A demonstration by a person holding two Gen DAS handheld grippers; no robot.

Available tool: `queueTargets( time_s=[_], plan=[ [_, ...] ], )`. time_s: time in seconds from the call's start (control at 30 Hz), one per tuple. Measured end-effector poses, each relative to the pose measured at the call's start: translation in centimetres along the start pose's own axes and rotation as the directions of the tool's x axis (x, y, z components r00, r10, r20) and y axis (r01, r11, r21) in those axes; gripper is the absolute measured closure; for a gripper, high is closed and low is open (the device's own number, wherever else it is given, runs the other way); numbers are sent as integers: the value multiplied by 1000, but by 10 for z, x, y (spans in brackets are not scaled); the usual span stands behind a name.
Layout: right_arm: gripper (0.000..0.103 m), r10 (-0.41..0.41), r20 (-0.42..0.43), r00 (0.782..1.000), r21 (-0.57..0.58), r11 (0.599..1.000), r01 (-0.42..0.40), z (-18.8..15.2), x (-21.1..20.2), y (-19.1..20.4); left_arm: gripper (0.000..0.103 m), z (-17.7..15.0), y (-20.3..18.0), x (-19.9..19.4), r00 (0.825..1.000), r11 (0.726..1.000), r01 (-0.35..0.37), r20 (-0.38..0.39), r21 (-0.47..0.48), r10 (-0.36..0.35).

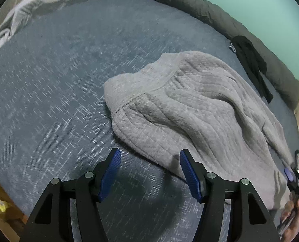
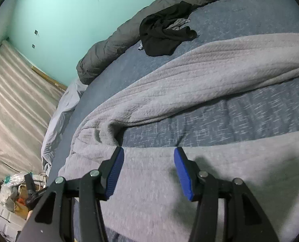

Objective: Fold clothes

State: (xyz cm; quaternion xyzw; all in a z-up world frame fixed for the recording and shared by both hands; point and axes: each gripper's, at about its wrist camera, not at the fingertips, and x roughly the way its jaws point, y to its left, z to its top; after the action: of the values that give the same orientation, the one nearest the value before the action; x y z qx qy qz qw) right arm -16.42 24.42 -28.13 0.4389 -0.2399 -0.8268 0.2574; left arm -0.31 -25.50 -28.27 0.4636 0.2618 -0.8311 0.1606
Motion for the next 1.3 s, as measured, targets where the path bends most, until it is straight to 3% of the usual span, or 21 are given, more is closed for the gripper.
queueTargets(
  time_s=[0.17,0.3,0.57,0.73,0.87,0.93,1.3],
  plan=[
    [46,-115,-86,990,-66,992,110,8,-37,-17,38,1,1,15,1000,1000,5,-10,-3,-5],
    [45,-246,-95,965,-34,969,243,22,-94,-62,38,1,-3,17,1000,1000,10,-8,28,-10],
    [42,-436,-79,896,126,888,443,8,-206,-163,38,5,-2,15,1000,999,6,-5,50,-5],
    [41,-484,-97,869,209,844,494,-17,-234,-206,38,7,-1,18,1000,999,7,-15,51,-6],
    [41,-484,-109,868,265,828,495,-34,-238,-229,38,6,-3,19,1000,998,9,-17,63,-8],
    [41,-465,-104,879,285,833,475,-40,-235,-234,38,7,-5,19,1000,997,9,-19,75,-7],
    [41,-467,-79,881,290,835,468,-39,-229,-240,38,7,-5,34,999,996,18,-49,87,-14]
  ],
)
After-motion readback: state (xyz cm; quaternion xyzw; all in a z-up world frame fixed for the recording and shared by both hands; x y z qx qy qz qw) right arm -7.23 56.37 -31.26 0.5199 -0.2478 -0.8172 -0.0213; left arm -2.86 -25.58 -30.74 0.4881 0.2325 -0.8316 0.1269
